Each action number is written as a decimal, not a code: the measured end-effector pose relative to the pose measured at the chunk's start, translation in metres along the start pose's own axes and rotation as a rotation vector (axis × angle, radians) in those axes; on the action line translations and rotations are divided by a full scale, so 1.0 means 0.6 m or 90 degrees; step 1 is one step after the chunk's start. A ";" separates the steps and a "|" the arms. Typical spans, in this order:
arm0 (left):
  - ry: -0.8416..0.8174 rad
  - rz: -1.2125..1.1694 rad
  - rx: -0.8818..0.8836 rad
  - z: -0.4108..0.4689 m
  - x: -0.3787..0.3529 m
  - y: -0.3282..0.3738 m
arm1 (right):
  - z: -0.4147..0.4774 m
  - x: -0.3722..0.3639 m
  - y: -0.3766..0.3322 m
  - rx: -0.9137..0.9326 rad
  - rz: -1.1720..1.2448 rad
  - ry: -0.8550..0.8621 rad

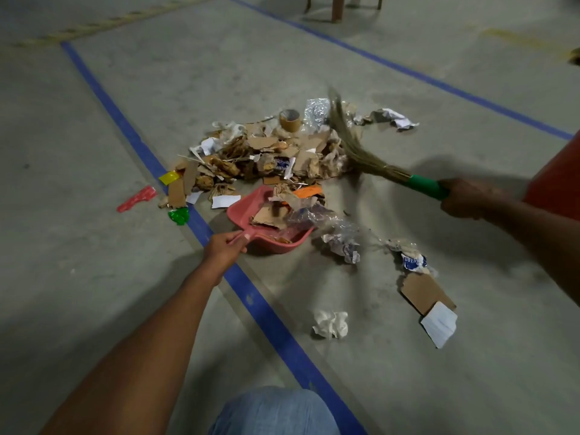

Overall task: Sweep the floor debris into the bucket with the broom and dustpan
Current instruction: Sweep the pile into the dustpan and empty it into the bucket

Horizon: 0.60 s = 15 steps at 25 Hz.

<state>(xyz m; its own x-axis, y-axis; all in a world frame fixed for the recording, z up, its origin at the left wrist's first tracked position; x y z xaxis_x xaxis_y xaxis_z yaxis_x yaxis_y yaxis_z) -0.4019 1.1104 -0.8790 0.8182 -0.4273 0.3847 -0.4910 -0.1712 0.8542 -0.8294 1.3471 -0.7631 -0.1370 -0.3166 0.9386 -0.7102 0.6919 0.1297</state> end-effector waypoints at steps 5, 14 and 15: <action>-0.008 0.027 0.007 0.027 0.013 0.009 | 0.014 0.006 -0.014 0.071 -0.034 -0.016; -0.028 0.055 0.005 0.048 0.015 0.018 | -0.044 -0.054 0.034 0.145 -0.054 0.004; -0.032 0.063 0.006 0.050 0.016 0.020 | -0.053 -0.056 0.045 0.145 -0.066 0.019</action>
<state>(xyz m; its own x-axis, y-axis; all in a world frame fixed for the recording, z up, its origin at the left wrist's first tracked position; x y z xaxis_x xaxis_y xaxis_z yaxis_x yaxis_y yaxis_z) -0.4086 1.0777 -0.8757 0.7500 -0.4860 0.4488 -0.5715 -0.1343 0.8096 -0.8221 1.3968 -0.7813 -0.0371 -0.3567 0.9335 -0.8569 0.4919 0.1539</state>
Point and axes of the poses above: each hand's wrist, its own z-axis towards the middle knuckle, its own x-axis out of the back of the hand, y = z × x, the point moved 1 cm from there along z, towards the middle knuckle, and after that the axes turned 8 degrees about -z, right-handed, at the moved point
